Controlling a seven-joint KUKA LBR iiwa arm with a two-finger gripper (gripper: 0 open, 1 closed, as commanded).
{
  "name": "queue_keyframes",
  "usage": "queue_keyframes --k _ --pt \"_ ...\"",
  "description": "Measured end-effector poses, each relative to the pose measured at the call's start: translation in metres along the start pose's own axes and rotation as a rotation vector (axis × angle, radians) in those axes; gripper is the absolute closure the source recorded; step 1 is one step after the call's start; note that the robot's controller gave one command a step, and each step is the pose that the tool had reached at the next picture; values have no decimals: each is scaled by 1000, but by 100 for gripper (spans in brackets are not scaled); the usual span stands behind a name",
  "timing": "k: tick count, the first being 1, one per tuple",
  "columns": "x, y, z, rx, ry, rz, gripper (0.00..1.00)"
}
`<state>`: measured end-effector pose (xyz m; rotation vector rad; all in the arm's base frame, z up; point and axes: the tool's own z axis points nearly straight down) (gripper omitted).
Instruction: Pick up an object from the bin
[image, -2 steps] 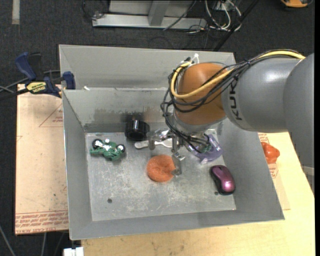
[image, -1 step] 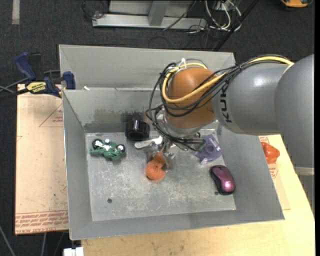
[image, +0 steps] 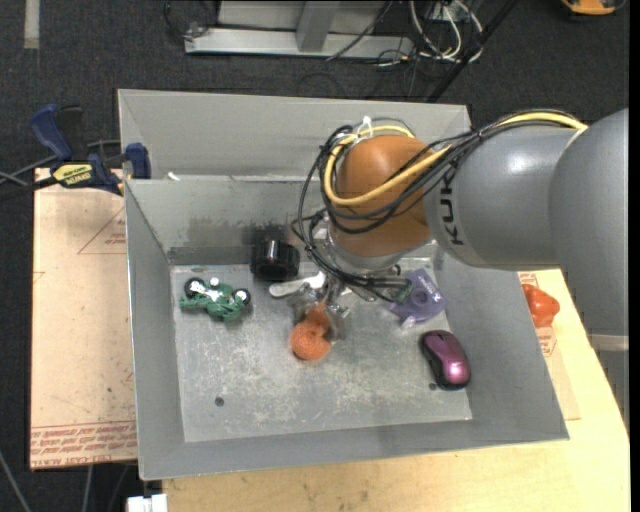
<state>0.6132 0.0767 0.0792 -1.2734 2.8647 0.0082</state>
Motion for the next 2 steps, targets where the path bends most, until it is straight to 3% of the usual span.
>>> queue_keyframes --k 1,2 --pt "-1 -11 -150 2 -5 -8 100" --pt "-1 -10 -149 1 -5 -8 100"
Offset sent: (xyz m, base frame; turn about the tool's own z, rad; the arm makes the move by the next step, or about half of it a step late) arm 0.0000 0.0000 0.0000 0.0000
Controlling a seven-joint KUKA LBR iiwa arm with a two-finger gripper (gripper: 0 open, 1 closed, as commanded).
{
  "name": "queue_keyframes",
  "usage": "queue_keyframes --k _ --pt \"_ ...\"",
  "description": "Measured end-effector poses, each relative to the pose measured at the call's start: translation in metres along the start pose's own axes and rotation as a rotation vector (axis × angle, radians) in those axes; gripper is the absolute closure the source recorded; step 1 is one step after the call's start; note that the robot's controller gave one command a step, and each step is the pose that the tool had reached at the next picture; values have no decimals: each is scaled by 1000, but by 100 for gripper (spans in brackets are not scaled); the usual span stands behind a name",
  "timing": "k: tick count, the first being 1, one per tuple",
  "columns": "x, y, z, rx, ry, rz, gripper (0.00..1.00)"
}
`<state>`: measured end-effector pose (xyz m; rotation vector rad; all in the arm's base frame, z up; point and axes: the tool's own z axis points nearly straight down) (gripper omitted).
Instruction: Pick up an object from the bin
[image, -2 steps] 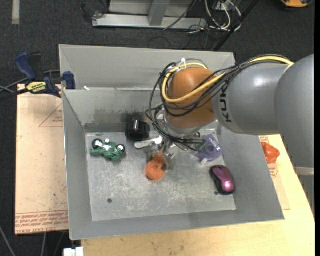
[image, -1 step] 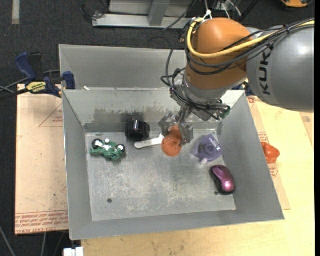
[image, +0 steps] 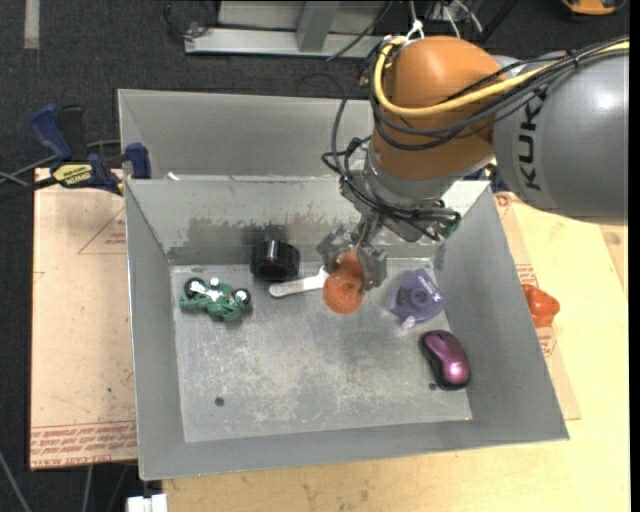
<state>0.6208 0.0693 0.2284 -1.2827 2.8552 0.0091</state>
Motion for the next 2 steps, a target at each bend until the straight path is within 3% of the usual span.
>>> queue_keyframes --k 1,2 --pt "11 22 -17 2 -4 -143 100" --pt "11 22 -16 0 -4 -142 100"
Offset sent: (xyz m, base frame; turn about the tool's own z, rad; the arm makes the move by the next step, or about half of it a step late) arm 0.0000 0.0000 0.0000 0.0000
